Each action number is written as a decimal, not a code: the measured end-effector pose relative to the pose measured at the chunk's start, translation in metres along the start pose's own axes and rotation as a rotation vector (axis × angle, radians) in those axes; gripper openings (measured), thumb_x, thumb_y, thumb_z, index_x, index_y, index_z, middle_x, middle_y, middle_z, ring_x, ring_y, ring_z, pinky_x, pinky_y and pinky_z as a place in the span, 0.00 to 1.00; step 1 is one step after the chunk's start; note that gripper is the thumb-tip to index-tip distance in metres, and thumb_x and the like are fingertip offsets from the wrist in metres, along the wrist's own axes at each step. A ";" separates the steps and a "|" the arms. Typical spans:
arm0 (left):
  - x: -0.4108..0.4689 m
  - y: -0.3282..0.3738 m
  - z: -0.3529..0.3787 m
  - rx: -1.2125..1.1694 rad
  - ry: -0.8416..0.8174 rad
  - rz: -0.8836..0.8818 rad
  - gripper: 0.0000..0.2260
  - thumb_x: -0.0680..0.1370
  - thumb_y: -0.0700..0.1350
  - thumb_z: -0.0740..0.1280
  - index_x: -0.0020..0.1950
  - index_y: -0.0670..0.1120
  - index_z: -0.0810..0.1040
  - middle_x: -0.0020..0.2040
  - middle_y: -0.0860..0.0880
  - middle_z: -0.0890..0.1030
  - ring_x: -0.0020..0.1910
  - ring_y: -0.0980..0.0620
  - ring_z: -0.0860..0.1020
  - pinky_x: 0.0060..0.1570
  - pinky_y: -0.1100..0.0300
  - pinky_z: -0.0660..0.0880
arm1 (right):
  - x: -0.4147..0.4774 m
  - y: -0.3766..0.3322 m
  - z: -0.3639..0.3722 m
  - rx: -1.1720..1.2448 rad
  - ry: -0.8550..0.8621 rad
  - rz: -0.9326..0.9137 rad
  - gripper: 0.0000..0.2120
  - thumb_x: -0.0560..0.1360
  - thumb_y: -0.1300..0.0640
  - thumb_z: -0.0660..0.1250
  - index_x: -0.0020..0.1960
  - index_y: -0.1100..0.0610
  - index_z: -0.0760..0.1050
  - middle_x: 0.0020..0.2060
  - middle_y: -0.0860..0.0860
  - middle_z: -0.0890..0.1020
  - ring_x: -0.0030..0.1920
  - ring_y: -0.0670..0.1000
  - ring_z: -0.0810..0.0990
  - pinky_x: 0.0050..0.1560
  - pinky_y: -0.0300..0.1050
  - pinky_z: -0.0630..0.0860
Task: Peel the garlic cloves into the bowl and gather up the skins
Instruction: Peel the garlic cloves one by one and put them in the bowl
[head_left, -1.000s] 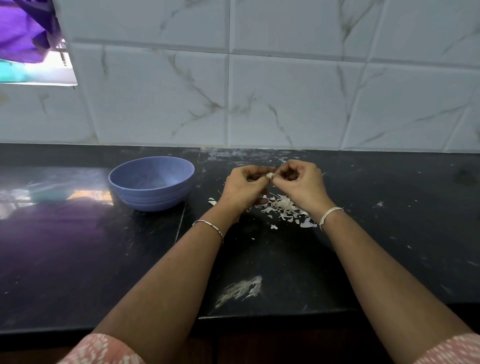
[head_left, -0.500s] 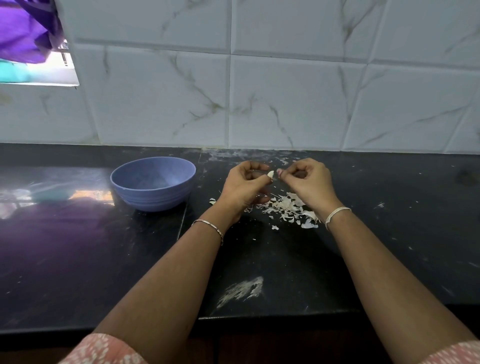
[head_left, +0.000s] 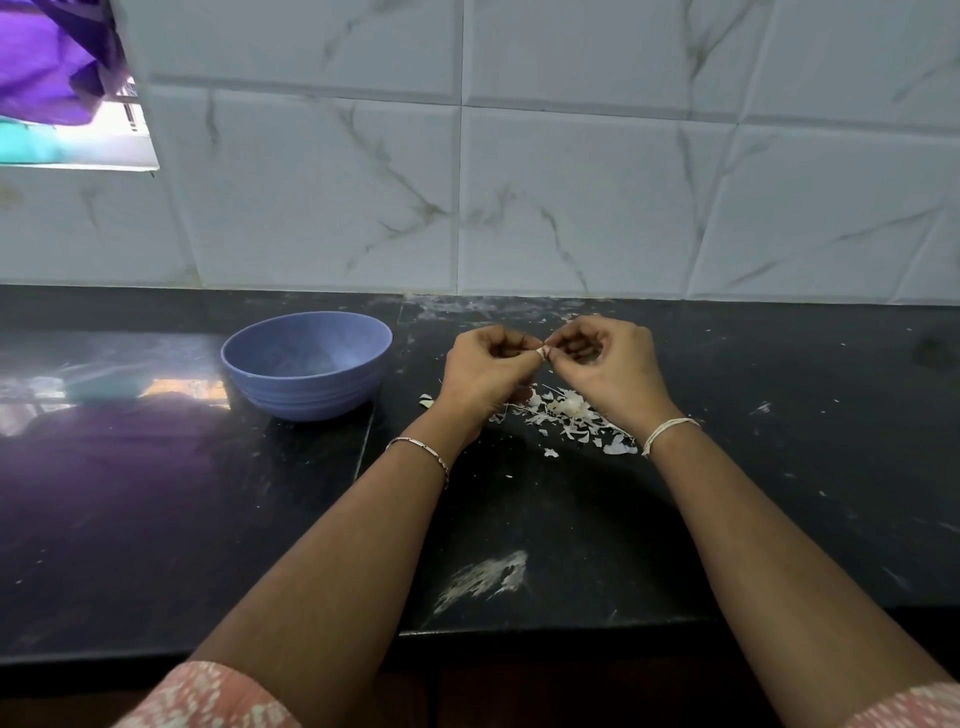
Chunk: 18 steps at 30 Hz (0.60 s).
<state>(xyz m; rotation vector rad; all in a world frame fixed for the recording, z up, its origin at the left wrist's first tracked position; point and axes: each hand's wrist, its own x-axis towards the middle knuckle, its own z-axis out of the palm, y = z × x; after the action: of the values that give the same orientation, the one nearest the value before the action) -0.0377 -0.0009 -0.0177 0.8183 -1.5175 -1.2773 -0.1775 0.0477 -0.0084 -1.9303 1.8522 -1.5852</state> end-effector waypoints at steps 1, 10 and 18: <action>0.000 0.000 0.000 -0.002 0.000 -0.003 0.04 0.73 0.37 0.73 0.47 0.40 0.83 0.35 0.48 0.80 0.33 0.53 0.77 0.41 0.52 0.81 | 0.000 0.000 0.001 -0.008 0.006 -0.005 0.03 0.70 0.61 0.74 0.41 0.54 0.83 0.35 0.46 0.84 0.37 0.45 0.83 0.42 0.38 0.80; -0.003 0.003 -0.002 -0.101 -0.029 -0.055 0.03 0.73 0.38 0.75 0.43 0.42 0.82 0.33 0.49 0.81 0.32 0.54 0.77 0.35 0.58 0.79 | -0.001 -0.002 0.001 -0.041 0.047 -0.022 0.02 0.71 0.61 0.74 0.43 0.55 0.83 0.35 0.45 0.83 0.37 0.41 0.81 0.40 0.30 0.76; -0.001 0.002 -0.002 -0.188 -0.039 -0.109 0.07 0.73 0.38 0.74 0.49 0.39 0.80 0.39 0.45 0.81 0.34 0.54 0.79 0.36 0.59 0.81 | 0.000 0.000 0.005 -0.087 0.024 -0.075 0.04 0.73 0.62 0.72 0.46 0.54 0.83 0.39 0.46 0.84 0.40 0.40 0.82 0.45 0.34 0.78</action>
<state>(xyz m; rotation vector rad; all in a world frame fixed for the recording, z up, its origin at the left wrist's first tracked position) -0.0351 -0.0004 -0.0160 0.7659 -1.3742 -1.4988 -0.1745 0.0450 -0.0109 -2.0486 1.9102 -1.5809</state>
